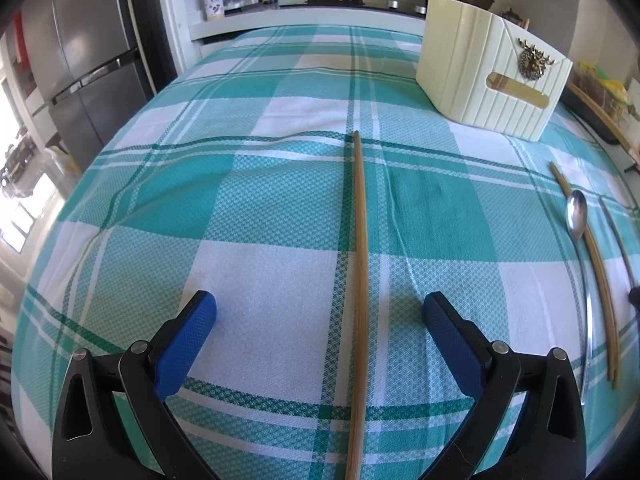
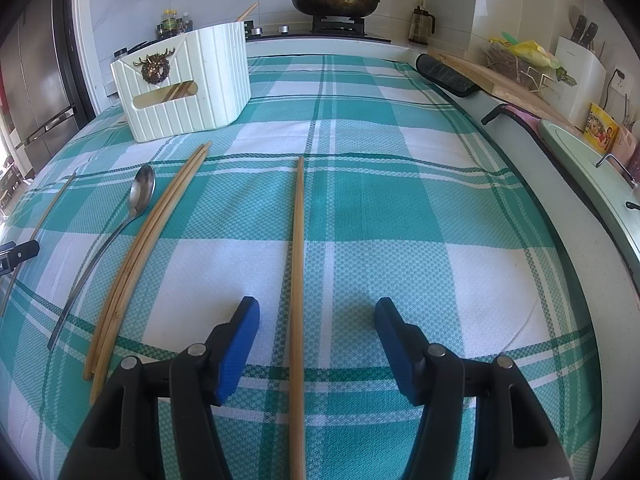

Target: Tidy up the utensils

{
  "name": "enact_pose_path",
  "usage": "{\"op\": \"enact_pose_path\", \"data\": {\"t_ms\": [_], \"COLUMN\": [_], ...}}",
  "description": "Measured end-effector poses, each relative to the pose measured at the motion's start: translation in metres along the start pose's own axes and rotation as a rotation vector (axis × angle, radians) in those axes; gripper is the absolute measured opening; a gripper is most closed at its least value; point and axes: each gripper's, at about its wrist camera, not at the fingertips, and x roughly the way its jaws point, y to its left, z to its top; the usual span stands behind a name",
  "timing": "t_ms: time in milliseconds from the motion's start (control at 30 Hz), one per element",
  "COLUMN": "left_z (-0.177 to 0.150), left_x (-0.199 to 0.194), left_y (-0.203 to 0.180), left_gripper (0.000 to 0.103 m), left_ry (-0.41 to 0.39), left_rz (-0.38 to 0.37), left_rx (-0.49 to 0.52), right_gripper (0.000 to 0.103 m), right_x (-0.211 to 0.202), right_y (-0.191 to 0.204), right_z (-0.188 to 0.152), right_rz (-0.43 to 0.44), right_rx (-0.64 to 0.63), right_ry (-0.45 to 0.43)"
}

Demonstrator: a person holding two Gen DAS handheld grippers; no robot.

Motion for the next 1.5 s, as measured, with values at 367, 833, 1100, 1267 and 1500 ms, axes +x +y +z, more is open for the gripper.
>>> {"op": "enact_pose_path", "data": {"t_ms": [367, 833, 1100, 1267, 1500], "left_z": [0.005, 0.055, 0.094, 0.098, 0.1], "left_x": [0.001, 0.03, 0.046, 0.037, -0.047], "left_y": [-0.001, -0.003, -0.02, -0.017, 0.005], "left_gripper": [0.102, 0.09, 0.008, 0.004, 0.003], "left_ry": [0.051, 0.232, 0.256, 0.209, 0.008], "left_rz": [-0.05, -0.135, -0.13, -0.186, -0.288], "left_rx": [0.069, 0.237, 0.219, 0.164, 0.122], "right_gripper": [0.064, 0.064, 0.025, 0.007, 0.007], "right_x": [-0.001, 0.019, 0.062, 0.072, -0.008], "right_y": [-0.003, -0.01, -0.005, -0.007, -0.011], "right_z": [0.0, 0.037, 0.092, 0.108, 0.107], "right_rz": [0.02, 0.087, 0.082, 0.093, 0.218], "right_rx": [0.009, -0.12, -0.094, -0.036, 0.003], "right_ry": [0.003, 0.26, 0.272, 0.258, 0.06]}}
